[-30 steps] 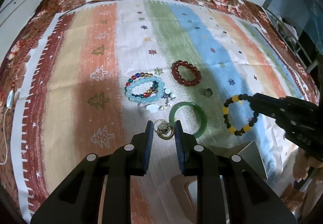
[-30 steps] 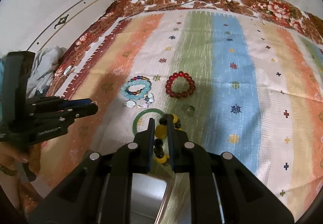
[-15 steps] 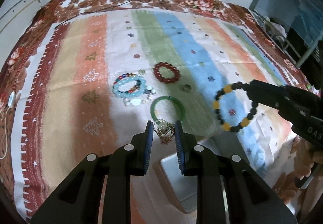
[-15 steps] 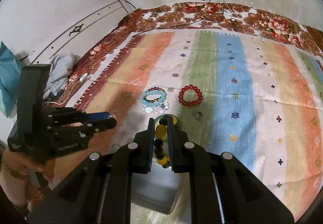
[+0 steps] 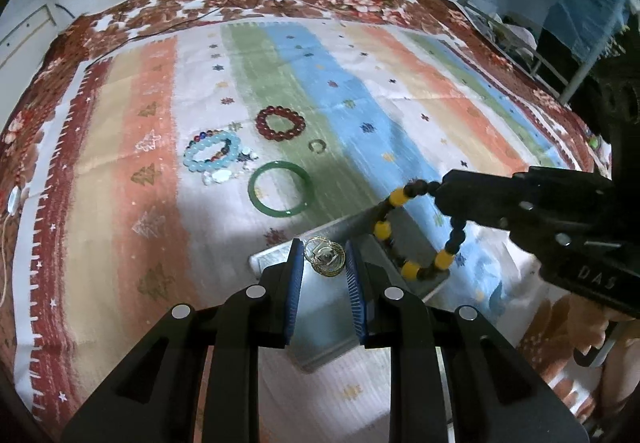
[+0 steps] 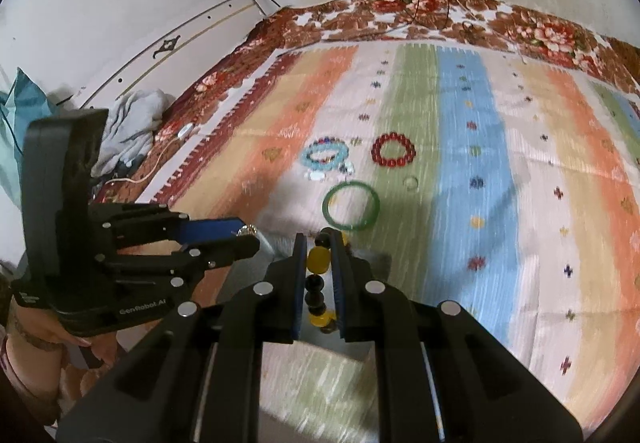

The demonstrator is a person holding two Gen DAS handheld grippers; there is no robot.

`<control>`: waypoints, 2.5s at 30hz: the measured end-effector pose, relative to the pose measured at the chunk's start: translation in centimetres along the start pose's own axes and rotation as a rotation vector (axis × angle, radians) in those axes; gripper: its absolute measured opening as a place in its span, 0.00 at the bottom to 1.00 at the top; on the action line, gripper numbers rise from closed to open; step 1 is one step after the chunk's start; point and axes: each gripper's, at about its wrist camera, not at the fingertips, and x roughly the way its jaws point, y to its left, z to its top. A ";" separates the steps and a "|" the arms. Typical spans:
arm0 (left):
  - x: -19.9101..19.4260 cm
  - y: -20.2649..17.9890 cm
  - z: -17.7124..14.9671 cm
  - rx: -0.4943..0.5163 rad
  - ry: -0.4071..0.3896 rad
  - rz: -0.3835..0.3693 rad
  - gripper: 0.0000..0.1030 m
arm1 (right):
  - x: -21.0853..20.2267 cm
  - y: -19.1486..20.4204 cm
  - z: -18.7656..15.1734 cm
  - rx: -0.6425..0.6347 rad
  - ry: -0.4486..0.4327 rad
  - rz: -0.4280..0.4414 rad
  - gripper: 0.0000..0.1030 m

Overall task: Organize jewelry
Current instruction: 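Carry the bracelet with the right tool while the left tool carries the charm over the tin, then open the right tool over the tin while the left tool releases the charm into it, then move both tools back toward the remaining bracelets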

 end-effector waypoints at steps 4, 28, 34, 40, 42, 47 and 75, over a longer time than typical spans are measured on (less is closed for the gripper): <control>-0.1 -0.6 -0.7 0.014 0.002 0.005 0.20 | -0.1 0.1 -0.8 0.001 0.007 -0.001 0.13; -0.3 1.1 -0.5 -0.031 -0.016 0.091 0.56 | 0.4 -2.0 -0.6 0.070 0.010 -0.022 0.53; -0.4 3.3 0.0 -0.081 -0.017 0.135 0.57 | 1.3 -2.5 -0.3 0.071 0.021 -0.031 0.53; -0.4 3.9 0.6 -0.082 -0.020 0.150 0.63 | 2.1 -2.8 -0.1 0.063 0.035 -0.042 0.53; -0.2 4.5 1.0 -0.089 -0.014 0.155 0.63 | 2.3 -3.0 0.1 0.064 0.038 -0.043 0.53; 1.2 6.4 2.4 -0.118 0.009 0.195 0.63 | 3.2 -3.8 0.9 0.071 0.039 -0.044 0.53; 5.4 9.2 5.8 -0.118 0.047 0.299 0.68 | 8.4 -6.4 5.5 0.047 0.075 -0.129 0.53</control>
